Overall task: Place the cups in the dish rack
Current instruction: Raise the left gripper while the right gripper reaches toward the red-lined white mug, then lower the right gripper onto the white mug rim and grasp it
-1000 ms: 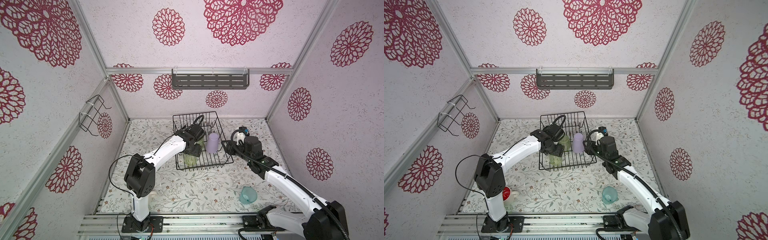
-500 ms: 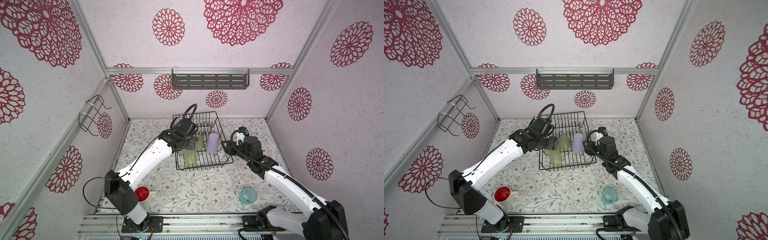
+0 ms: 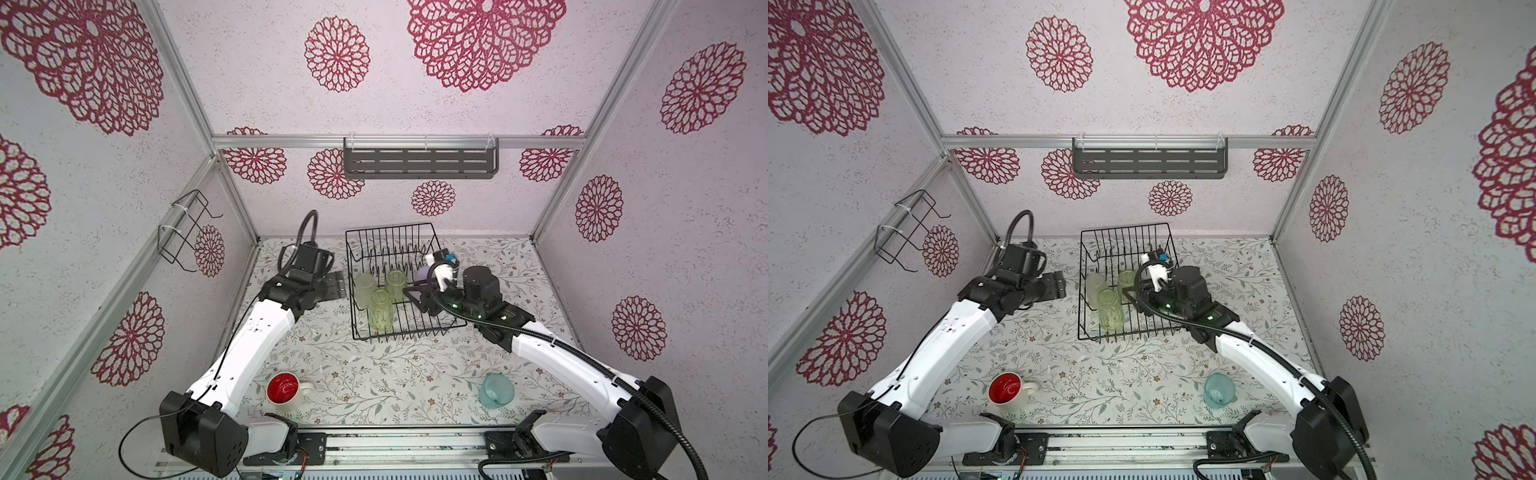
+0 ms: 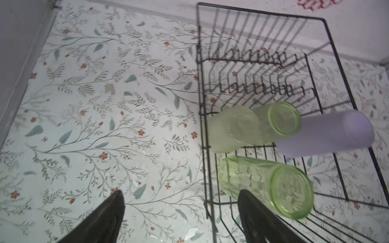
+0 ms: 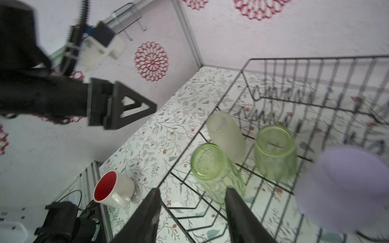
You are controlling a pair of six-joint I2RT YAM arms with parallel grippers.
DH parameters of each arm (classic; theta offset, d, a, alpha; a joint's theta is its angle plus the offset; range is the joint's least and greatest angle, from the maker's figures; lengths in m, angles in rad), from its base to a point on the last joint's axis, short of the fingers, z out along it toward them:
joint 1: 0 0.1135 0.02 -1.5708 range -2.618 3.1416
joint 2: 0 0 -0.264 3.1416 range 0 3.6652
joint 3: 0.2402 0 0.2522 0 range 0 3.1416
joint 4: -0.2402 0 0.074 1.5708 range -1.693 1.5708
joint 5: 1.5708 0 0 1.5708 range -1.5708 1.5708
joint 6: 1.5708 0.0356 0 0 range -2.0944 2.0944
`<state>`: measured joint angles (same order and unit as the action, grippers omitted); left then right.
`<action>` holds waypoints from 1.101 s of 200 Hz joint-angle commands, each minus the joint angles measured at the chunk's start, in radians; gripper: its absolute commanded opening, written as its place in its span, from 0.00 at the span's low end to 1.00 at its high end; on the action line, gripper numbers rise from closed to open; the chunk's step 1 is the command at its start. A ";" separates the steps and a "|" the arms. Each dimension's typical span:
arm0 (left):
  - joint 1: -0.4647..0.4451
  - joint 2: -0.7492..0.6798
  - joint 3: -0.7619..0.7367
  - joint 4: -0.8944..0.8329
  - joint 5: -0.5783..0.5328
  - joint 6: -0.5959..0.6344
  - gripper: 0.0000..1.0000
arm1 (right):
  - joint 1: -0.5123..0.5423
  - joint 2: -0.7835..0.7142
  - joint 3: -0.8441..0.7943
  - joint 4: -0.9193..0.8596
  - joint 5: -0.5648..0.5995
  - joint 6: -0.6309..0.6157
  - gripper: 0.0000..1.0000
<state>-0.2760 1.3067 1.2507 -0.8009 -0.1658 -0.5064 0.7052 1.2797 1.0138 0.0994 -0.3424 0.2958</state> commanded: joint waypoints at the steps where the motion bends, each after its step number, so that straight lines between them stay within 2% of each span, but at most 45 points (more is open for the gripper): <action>1: 0.105 -0.057 -0.056 0.044 0.122 -0.024 0.89 | 0.093 0.032 0.083 0.009 -0.002 -0.168 0.52; 24: 0.233 -0.076 -0.117 0.075 0.196 -0.046 0.89 | 0.200 0.096 0.134 0.013 0.007 -0.277 0.52; 44: 0.331 -0.083 -0.173 0.127 0.301 -0.086 0.89 | 0.288 0.178 0.179 -0.009 -0.004 -0.396 0.52; 54: 0.371 -0.083 -0.192 0.149 0.346 -0.101 0.89 | 0.338 0.222 0.215 -0.038 0.026 -0.441 0.52; 84: 0.413 -0.083 -0.215 0.160 0.355 -0.108 0.89 | 0.441 0.366 0.309 -0.102 0.046 -0.561 0.53; 112: 0.436 -0.081 -0.223 0.168 0.367 -0.111 0.89 | 0.484 0.484 0.338 -0.077 0.024 -0.664 0.54; 142: 0.472 -0.056 -0.230 0.191 0.438 -0.126 0.89 | 0.493 0.617 0.379 -0.007 -0.039 -0.678 0.55; 153: 0.481 -0.046 -0.221 0.179 0.436 -0.125 0.89 | 0.493 0.663 0.417 -0.016 -0.053 -0.682 0.56; 158: 0.486 -0.044 -0.219 0.172 0.434 -0.123 0.89 | 0.493 0.683 0.434 -0.017 -0.053 -0.678 0.60; 161: 0.487 -0.043 -0.219 0.170 0.433 -0.124 0.89 | 0.523 0.698 0.447 -0.018 -0.056 -0.676 0.60; 220: 0.506 -0.051 -0.232 0.196 0.466 -0.141 0.89 | 0.539 0.846 0.525 0.018 -0.085 -0.663 0.60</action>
<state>0.2192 1.2591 1.0248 -0.6399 0.2756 -0.6369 1.2369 2.1109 1.4948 0.0666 -0.3790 -0.3653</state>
